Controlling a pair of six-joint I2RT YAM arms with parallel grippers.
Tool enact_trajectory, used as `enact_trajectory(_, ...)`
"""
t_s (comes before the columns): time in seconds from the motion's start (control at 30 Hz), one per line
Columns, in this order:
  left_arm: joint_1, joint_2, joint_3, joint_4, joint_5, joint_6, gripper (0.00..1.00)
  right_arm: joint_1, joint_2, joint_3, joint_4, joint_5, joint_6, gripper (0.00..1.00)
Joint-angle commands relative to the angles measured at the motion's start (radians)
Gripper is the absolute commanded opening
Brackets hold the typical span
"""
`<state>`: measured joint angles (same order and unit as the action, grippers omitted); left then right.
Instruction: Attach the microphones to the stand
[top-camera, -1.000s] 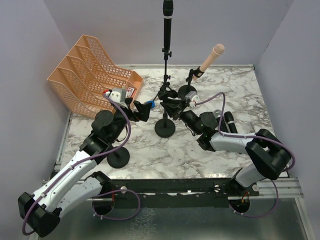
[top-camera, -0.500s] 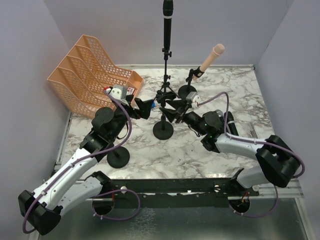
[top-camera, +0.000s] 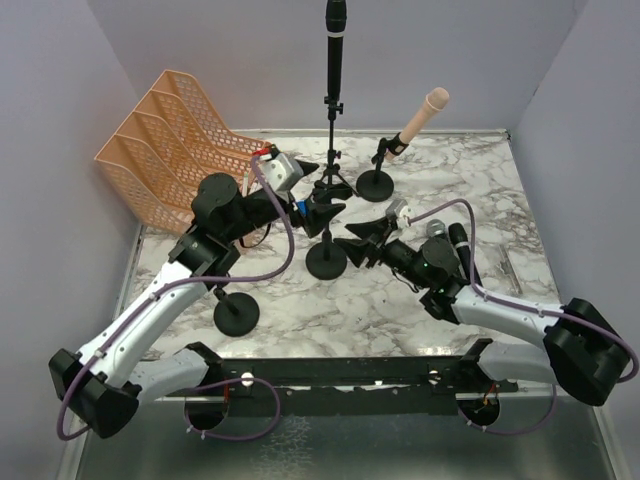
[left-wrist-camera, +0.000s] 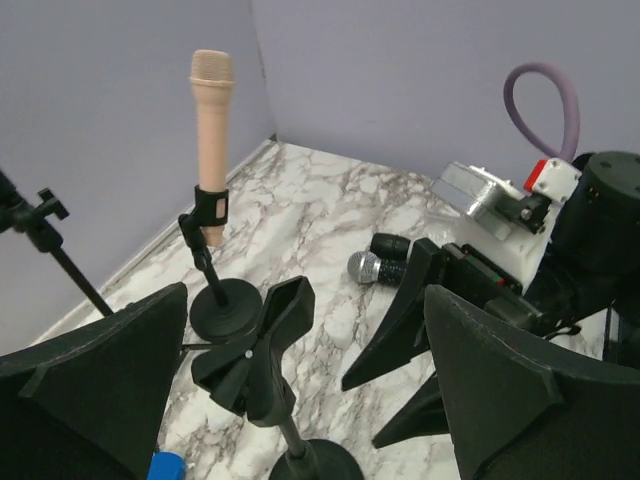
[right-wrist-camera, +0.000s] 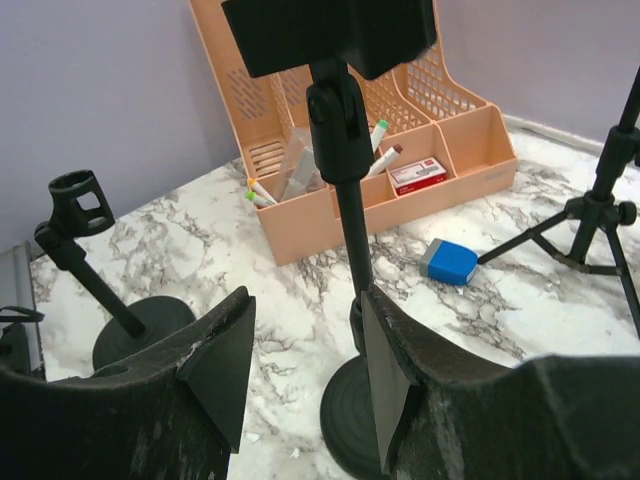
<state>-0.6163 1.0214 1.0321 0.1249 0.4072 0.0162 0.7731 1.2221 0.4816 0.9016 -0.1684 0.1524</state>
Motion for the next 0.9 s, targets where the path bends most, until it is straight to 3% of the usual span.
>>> enact_trajectory(0.0,0.075,0.120,0.125,-0.116,0.303,0.147,0.99,0.001,-0.075,-0.050,-0.074,0.044,0.062,0.51)
enact_trajectory(0.2,0.225,0.262,0.243,-0.221,0.647,0.260,0.99,0.001,-0.148,-0.090,-0.129,0.081,0.088,0.50)
enact_trajectory(0.3,0.255,0.300,0.278,-0.290,0.733,0.361,0.99,0.001,-0.177,-0.100,-0.165,0.093,0.091,0.50)
enact_trajectory(0.37,0.261,0.309,0.274,-0.351,0.754,0.464,0.99,0.000,-0.197,-0.105,-0.191,0.101,0.093,0.50)
enact_trajectory(0.57,0.273,0.339,0.251,-0.353,0.813,0.513,0.99,0.001,-0.248,-0.117,-0.240,0.124,0.098,0.49)
enact_trajectory(0.87,0.274,0.403,0.259,-0.280,0.816,0.398,0.93,0.000,-0.272,-0.108,-0.288,0.164,0.090,0.49)
